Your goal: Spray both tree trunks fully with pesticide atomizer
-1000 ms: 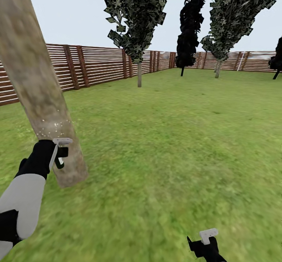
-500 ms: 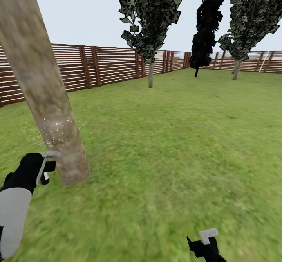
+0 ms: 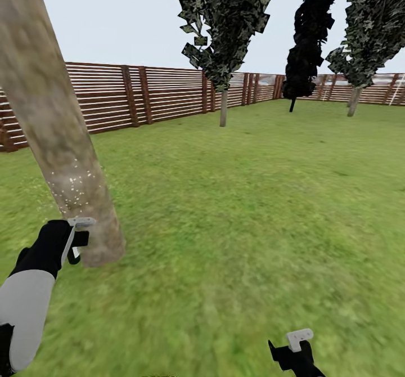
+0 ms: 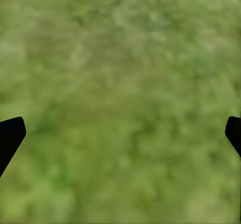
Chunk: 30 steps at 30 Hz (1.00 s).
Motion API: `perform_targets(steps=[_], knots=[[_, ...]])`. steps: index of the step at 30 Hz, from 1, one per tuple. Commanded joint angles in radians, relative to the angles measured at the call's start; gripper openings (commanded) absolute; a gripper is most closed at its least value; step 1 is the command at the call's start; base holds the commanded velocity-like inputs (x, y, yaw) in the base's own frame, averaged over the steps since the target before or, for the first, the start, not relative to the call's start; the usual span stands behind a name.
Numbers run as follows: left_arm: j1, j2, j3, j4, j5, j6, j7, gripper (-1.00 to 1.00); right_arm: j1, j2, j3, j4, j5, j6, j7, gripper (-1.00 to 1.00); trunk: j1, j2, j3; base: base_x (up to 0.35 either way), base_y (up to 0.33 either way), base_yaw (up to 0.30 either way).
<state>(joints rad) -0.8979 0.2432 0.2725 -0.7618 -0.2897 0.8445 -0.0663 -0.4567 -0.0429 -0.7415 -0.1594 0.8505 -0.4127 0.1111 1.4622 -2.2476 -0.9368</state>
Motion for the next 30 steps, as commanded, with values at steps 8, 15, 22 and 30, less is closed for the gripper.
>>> perform_targets(steps=[8, 15, 22, 30], knots=[[-0.002, -0.003, 0.003, -0.005, -0.008, 0.004, -0.007, -1.0, 0.0, -0.001, -0.009, 0.0, 0.001, -0.004, 0.009, 1.0, 0.0, 0.0, -0.001, 0.011, -0.275, 0.205], [-0.003, -0.003, 0.004, -0.005, -0.008, 0.004, -0.007, -1.0, 0.0, -0.002, -0.009, 0.0, 0.001, -0.004, 0.009, 1.0, 0.0, 0.0, -0.001, 0.127, -0.274, 0.003], [-0.003, -0.002, 0.001, -0.005, -0.011, 0.004, -0.007, -1.0, 0.0, 0.0, -0.008, 0.0, 0.001, -0.004, 0.009, 1.0, 0.0, 0.0, -0.001, 0.139, -0.274, 0.036], [-0.003, -0.002, 0.001, -0.007, -0.011, 0.004, -0.007, -1.0, 0.0, 0.0, -0.009, 0.0, 0.001, -0.003, 0.009, 1.0, 0.0, 0.0, -0.001, 0.147, -0.268, 0.264]])
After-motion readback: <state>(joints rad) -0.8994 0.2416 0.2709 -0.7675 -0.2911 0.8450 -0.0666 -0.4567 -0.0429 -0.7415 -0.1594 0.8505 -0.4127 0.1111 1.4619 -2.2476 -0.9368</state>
